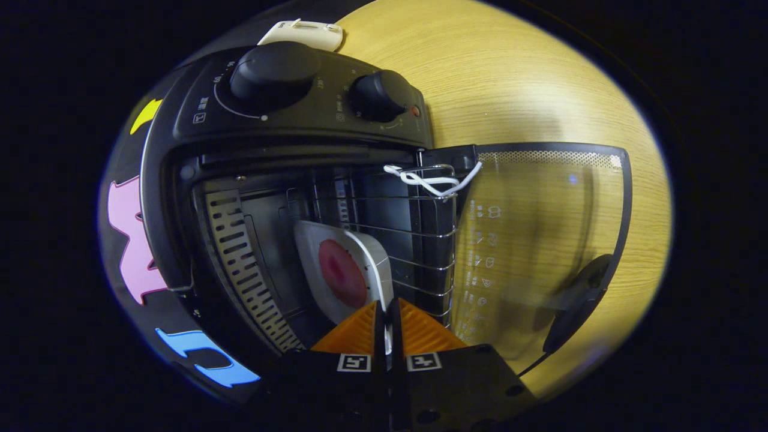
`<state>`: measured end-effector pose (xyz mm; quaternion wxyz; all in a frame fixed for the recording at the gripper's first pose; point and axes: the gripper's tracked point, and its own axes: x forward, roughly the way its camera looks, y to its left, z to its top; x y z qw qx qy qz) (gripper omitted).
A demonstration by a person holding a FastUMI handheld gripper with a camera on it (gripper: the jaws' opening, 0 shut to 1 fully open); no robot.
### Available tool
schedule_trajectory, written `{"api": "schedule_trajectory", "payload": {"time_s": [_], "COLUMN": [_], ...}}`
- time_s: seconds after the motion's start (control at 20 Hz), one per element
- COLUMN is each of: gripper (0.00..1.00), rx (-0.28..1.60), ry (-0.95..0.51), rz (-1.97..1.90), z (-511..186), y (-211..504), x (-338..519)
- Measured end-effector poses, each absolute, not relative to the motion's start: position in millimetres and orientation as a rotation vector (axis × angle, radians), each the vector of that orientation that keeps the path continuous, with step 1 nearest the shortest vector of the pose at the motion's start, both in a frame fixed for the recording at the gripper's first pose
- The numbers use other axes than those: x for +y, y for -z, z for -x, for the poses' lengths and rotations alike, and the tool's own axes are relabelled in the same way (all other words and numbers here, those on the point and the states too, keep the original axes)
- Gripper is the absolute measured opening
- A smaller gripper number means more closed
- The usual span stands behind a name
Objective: Open the toaster oven, put the food inside, and close the toaster oven door.
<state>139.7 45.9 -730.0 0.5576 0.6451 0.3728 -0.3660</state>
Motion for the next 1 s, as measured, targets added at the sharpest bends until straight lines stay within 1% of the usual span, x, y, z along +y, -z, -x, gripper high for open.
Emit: {"api": "schedule_trajectory", "payload": {"time_s": [0.15, 0.2, 0.3, 0.45, 0.5, 0.55, 0.65, 0.8, 0.85, 0.9, 1.0], "gripper": [0.1, 0.16, 0.16, 0.16, 0.33, 0.4, 0.41, 0.94, 0.94, 0.99, 0.99], "rx": [0.875, 0.881, 0.903, 0.94, 0.949, 0.962, 0.983, 1.097, 1.114, 1.138, 1.145], "ry": [0.871, 0.865, 0.84, 0.764, 0.744, 0.726, 0.66, 0.523, 0.478, 0.433, 0.323], "rz": [-1.522, -1.52, -1.519, -1.491, -1.454, -1.42, -1.371, -1.25, -1.206, -1.162, -1.023], "z": [-141, -140, -136, -125, -117, -109, -96, -65, -56, -46, -35], "y": [728, 727, 720, 702, 695, 688, 673, 660, 655, 649, 639], "x": [45, 45, 51, 57, 54, 54, 56, 74, 78, 83, 88]}}
